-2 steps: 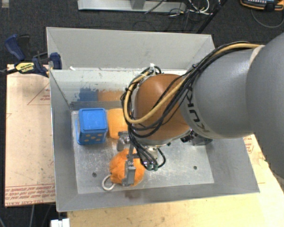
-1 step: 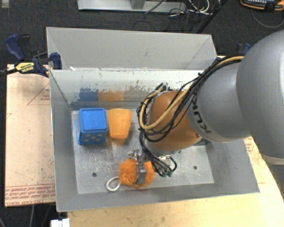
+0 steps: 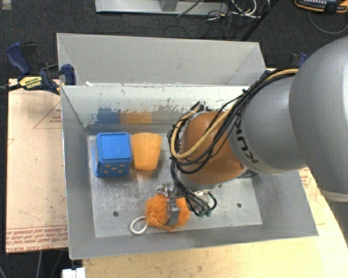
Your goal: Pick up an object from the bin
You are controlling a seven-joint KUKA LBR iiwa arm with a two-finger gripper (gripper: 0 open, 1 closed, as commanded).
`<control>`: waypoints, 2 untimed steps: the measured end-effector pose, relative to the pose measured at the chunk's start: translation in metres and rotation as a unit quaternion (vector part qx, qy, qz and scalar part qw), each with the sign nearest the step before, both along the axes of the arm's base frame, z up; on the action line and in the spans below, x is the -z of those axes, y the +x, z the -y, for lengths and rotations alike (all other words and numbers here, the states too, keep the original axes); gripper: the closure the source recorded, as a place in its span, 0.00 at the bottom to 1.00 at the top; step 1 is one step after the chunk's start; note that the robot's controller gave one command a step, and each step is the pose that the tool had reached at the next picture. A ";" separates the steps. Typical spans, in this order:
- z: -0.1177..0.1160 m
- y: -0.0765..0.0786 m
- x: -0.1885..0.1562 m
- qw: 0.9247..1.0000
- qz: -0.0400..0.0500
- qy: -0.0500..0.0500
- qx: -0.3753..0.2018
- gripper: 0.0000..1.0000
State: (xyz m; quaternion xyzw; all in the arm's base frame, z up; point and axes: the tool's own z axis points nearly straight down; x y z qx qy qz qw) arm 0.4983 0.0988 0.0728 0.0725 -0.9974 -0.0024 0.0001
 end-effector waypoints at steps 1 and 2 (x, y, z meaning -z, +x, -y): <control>-0.005 -0.010 -0.114 1.000 0.001 0.001 -0.018 1.00; -0.005 -0.010 -0.114 1.000 0.001 0.001 -0.018 1.00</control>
Offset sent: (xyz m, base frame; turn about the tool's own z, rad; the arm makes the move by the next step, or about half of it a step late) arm 0.0000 0.0000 0.0000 0.0000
